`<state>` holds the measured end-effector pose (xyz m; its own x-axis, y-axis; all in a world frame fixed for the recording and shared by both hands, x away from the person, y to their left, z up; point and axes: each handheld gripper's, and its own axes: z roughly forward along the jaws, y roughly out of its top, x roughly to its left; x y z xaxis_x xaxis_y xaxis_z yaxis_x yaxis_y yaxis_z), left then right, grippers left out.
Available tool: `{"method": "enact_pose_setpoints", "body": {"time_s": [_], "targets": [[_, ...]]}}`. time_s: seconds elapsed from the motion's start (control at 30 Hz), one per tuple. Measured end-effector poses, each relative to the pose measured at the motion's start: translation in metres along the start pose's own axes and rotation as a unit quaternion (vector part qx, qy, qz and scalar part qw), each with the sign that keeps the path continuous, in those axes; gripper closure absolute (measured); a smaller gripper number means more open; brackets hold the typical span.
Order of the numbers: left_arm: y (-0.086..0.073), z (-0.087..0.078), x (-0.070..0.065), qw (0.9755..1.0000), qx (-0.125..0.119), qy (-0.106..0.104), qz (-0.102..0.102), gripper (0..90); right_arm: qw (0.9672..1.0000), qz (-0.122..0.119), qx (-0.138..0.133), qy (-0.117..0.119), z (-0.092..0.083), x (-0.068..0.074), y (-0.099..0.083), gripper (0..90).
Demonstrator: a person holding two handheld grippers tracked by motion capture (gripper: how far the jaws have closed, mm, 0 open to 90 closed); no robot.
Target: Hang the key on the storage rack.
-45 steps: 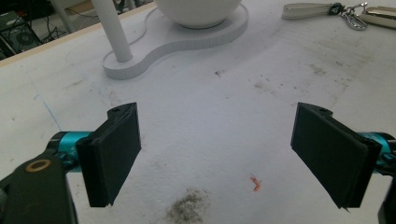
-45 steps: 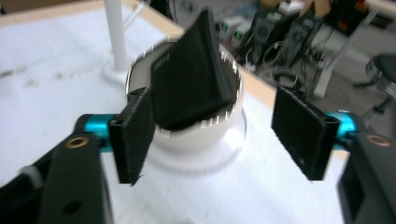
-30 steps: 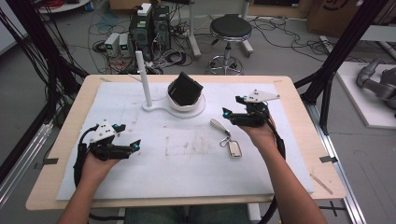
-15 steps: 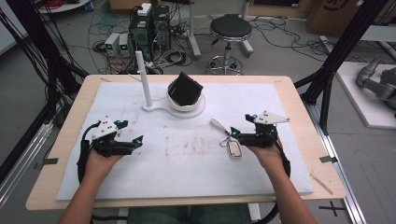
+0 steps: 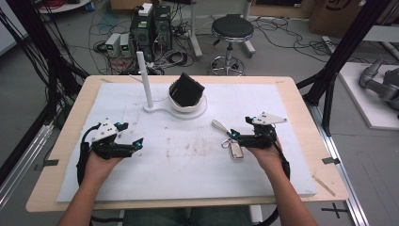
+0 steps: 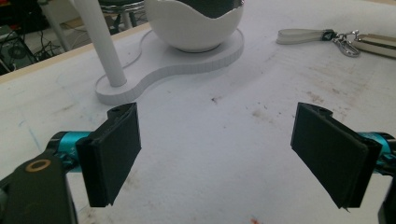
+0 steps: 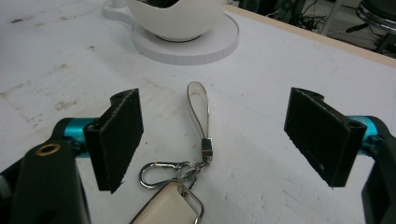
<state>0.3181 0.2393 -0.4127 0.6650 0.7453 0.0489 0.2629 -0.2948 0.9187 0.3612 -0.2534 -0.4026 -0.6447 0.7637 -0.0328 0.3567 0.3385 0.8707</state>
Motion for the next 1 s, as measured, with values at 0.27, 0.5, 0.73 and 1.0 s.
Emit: {"method": "enact_pose_setpoints", "body": {"time_s": [0.27, 0.5, 0.73, 1.0], "targets": [[-0.006, -0.021, -0.002, 0.9998, 0.001, 0.021, 0.001, 15.9, 0.9999, 0.006, 0.013, 0.004, 0.015, -0.004, 0.000, 19.8], [-0.011, -0.024, -0.002, 0.9997, 0.008, 0.023, 0.001, 15.9, 0.9992, 0.006, 0.039, 0.003, 0.032, -0.007, -0.004, 20.2], [-0.011, -0.025, -0.004, 0.9996, 0.013, 0.024, 0.006, 15.9, 0.9973, 0.002, 0.073, 0.004, 0.053, -0.006, -0.008, 20.7], [-0.012, -0.024, -0.003, 0.9996, 0.018, 0.023, 0.006, 15.9, 0.9934, -0.001, 0.112, 0.022, 0.067, -0.009, -0.015, 36.8]]}}
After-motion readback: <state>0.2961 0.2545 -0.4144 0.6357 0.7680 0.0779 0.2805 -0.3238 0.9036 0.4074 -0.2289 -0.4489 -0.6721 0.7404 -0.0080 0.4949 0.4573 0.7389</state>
